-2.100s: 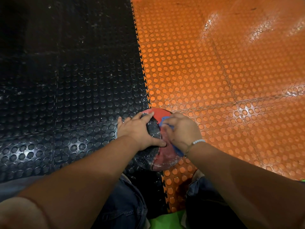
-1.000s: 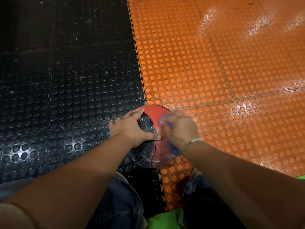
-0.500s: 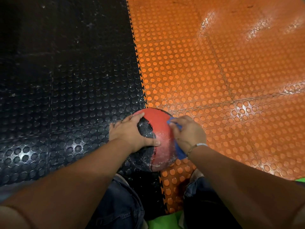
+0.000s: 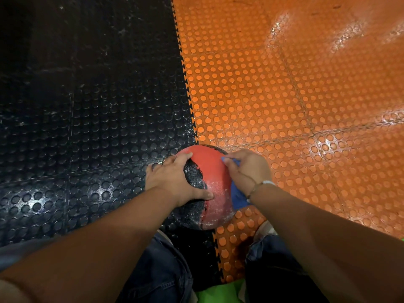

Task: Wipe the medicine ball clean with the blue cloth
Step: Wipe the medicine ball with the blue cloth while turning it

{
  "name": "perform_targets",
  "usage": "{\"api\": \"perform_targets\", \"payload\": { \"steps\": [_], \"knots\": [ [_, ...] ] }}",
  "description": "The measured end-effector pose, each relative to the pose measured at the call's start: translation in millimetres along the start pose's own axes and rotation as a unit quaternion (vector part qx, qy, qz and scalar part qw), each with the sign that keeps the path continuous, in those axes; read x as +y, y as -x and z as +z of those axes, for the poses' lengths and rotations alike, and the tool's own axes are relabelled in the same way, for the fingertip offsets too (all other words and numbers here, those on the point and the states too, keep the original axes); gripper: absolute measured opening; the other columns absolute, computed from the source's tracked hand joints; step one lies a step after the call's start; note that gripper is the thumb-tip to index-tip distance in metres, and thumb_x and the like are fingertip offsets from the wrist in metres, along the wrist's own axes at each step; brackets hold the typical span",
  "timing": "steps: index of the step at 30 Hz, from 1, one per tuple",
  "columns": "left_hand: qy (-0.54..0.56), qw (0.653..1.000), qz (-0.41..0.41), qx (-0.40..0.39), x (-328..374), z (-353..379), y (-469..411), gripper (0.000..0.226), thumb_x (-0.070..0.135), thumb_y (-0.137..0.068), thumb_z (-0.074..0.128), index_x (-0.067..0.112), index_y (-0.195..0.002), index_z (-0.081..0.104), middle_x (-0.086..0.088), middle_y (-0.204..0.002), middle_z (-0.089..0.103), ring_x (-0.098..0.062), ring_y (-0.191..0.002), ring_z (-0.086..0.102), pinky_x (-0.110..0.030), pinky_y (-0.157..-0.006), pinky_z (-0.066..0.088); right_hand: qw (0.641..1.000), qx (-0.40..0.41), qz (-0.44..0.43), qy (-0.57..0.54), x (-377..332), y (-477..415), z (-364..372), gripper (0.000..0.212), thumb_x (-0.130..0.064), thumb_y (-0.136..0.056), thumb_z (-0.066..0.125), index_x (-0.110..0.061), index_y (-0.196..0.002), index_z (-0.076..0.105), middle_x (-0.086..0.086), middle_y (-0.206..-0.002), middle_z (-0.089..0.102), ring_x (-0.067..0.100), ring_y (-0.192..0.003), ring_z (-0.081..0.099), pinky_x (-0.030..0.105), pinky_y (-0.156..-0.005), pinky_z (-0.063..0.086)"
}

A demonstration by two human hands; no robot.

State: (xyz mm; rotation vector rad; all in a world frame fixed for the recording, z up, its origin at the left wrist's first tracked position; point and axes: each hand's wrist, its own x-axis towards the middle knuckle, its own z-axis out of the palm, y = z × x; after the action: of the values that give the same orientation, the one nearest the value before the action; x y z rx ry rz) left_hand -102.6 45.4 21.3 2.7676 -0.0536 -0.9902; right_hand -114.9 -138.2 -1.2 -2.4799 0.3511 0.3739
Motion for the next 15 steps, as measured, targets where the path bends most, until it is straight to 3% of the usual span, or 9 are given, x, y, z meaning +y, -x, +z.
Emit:
{"api": "perform_targets", "payload": {
  "steps": [2,5,6,10,12,15],
  "knots": [
    [0.004,1.000,-0.002,-0.005,-0.1,-2.5,0.5,0.117,0.083,-0.047,0.068,0.045,-0.144,0.015,0.003,-0.150,0.034,-0.025,-0.135,0.037,-0.047,-0.115,0.015,1.000,0.015,-0.009,-0.004,-3.3,2.1,5.3,0.025,-0.038,-0.090,0.054,-0.025,-0.105,0.070,-0.008,-0.106,0.063,0.013,-0.093,0.058,0.026,-0.088,0.046],
    [-0.001,1.000,0.002,-0.011,1.2,-2.8,5.3,0.117,0.082,-0.046,0.069,0.045,-0.143,0.015,0.003,-0.150,0.033,-0.025,-0.135,0.037,-0.047,-0.116,0.011,0.991,-0.020,0.134,-0.006,18.5,-2.2,-5.1,0.023,-0.030,-0.092,0.055,-0.017,-0.101,0.071,0.002,-0.106,0.069,0.016,-0.080,0.060,0.022,-0.072,0.048],
    [-0.005,1.000,0.002,-0.012,1.7,-2.6,6.2,0.117,0.082,-0.045,0.069,0.045,-0.143,0.015,0.003,-0.150,0.033,-0.025,-0.135,0.037,-0.047,-0.117,0.010,0.989,-0.029,0.143,0.003,21.1,-2.6,-6.0,0.023,-0.028,-0.093,0.054,-0.016,-0.100,0.071,0.004,-0.104,0.070,0.017,-0.078,0.060,0.021,-0.070,0.046],
    [0.009,1.000,-0.017,-0.015,0.8,-5.0,2.9,0.115,0.082,-0.046,0.069,0.043,-0.141,0.017,0.002,-0.146,0.038,-0.024,-0.132,0.042,-0.047,-0.116,0.016,1.000,0.001,-0.004,-0.027,-6.8,0.3,3.3,0.023,-0.034,-0.092,0.055,-0.023,-0.105,0.070,-0.005,-0.107,0.064,0.016,-0.096,0.058,0.022,-0.085,0.040],
    [0.011,1.000,-0.021,-0.015,0.6,-5.1,3.4,0.114,0.082,-0.046,0.069,0.043,-0.140,0.018,0.001,-0.145,0.039,-0.024,-0.131,0.043,-0.047,-0.116,0.016,0.998,0.004,0.051,-0.049,-0.4,-2.3,2.7,0.023,-0.034,-0.091,0.056,-0.023,-0.105,0.070,-0.002,-0.111,0.065,0.019,-0.097,0.058,0.025,-0.086,0.043],
    [-0.015,1.000,-0.004,-0.012,4.3,-2.1,7.3,0.116,0.083,-0.045,0.068,0.045,-0.141,0.016,0.001,-0.148,0.035,-0.025,-0.133,0.040,-0.047,-0.117,0.013,0.989,-0.017,0.144,-0.024,16.3,-5.5,-4.0,0.023,-0.027,-0.092,0.053,-0.016,-0.099,0.072,0.006,-0.106,0.069,0.022,-0.083,0.057,0.024,-0.072,0.042]
  ]
}}
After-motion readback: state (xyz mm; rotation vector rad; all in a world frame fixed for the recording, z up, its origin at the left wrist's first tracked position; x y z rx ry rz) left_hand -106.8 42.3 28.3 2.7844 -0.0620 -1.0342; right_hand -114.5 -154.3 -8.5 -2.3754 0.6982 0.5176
